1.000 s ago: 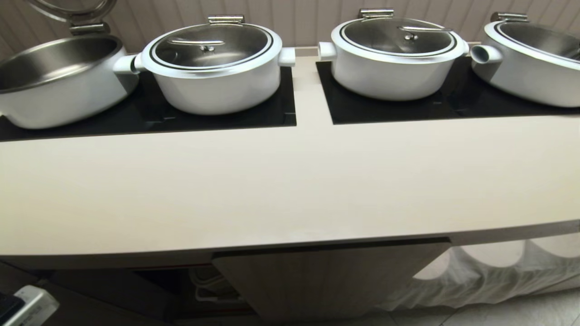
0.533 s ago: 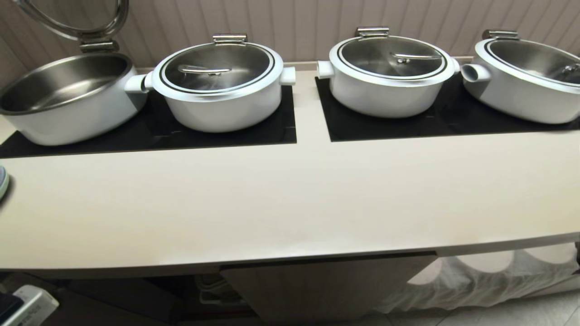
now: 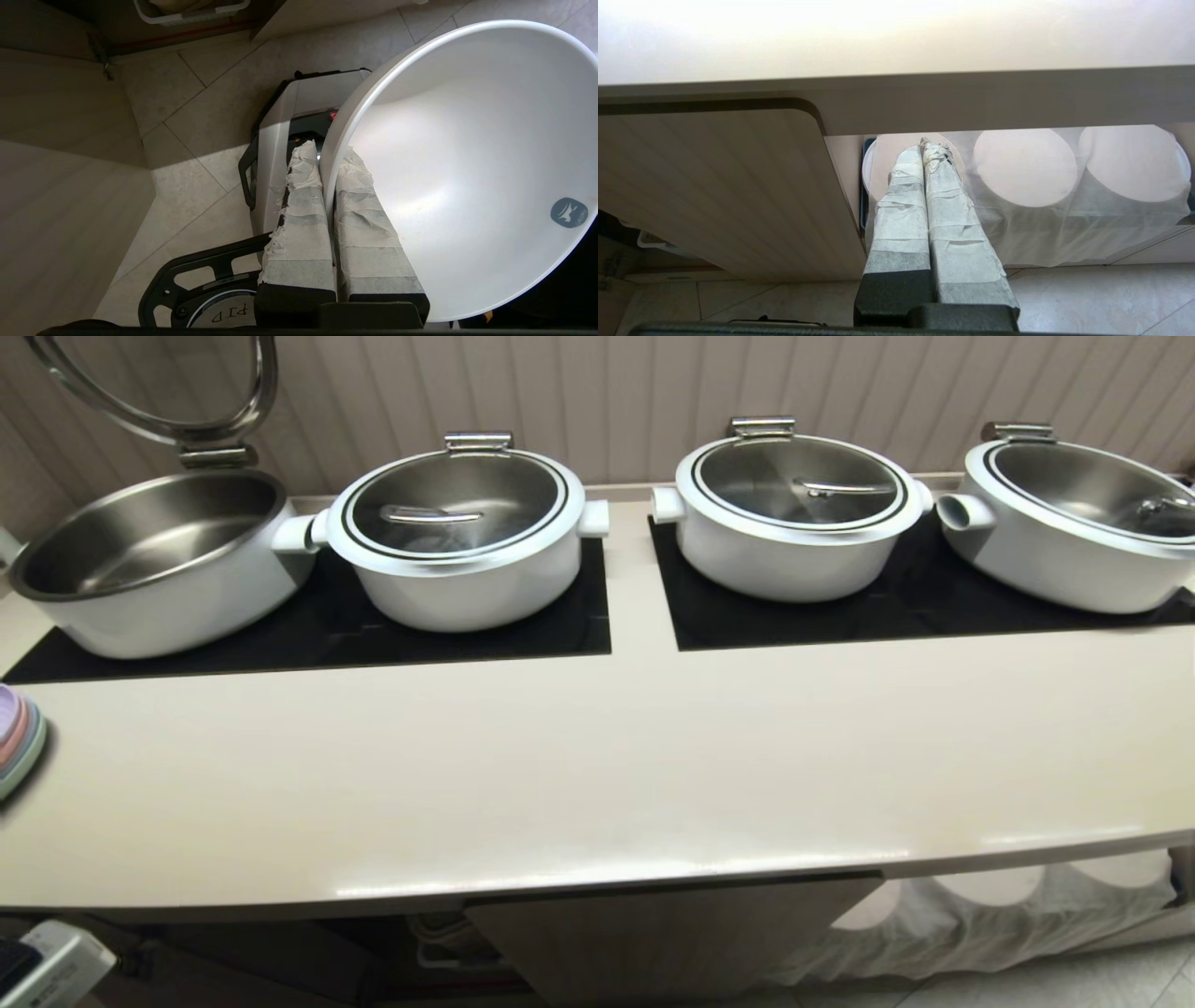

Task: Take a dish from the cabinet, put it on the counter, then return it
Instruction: Place it on the table

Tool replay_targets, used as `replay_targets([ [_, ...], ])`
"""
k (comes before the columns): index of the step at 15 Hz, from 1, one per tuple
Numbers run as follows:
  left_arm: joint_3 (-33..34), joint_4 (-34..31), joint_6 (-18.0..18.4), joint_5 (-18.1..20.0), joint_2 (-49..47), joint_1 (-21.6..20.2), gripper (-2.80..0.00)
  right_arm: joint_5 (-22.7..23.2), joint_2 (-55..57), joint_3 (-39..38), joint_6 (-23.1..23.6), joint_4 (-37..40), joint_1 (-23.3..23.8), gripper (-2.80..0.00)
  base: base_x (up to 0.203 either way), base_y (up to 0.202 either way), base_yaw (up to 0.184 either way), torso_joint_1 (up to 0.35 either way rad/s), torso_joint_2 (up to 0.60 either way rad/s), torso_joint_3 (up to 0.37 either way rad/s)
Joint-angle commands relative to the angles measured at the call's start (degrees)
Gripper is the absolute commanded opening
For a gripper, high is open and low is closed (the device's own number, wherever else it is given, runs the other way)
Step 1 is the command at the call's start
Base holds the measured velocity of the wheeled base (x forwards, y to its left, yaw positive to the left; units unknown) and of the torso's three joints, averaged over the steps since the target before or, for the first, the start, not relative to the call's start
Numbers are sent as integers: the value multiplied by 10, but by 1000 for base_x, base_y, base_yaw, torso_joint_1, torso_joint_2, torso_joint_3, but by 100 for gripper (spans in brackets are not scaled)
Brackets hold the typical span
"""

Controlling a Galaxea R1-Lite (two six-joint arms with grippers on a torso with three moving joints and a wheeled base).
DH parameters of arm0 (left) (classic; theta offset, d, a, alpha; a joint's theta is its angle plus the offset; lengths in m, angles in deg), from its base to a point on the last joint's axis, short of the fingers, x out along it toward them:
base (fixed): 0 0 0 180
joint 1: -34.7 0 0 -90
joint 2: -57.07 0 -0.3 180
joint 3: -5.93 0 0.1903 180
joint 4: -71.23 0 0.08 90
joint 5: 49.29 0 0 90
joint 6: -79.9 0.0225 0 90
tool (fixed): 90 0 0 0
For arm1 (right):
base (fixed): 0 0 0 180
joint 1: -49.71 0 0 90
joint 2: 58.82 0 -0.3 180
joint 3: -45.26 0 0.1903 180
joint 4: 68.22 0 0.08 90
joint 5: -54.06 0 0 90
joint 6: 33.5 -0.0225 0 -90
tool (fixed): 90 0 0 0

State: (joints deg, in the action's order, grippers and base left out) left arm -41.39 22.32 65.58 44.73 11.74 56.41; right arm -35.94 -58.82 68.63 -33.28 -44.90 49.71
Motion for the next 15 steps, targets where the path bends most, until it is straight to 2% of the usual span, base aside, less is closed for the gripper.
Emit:
replay_targets([
  [1,0,-8,-1,0,10,0,-280,0,0,0,0,0,0,-280,0,0,0,154,-291,-159],
  [9,2,-22,-1,0,25,0,-280,0,0,0,0,0,0,-280,0,0,0,150,-301,-153],
  [15,4,-23,-1,0,29,0,-280,-1,0,0,-1,0,0,-280,0,0,0,68,-130,-65],
])
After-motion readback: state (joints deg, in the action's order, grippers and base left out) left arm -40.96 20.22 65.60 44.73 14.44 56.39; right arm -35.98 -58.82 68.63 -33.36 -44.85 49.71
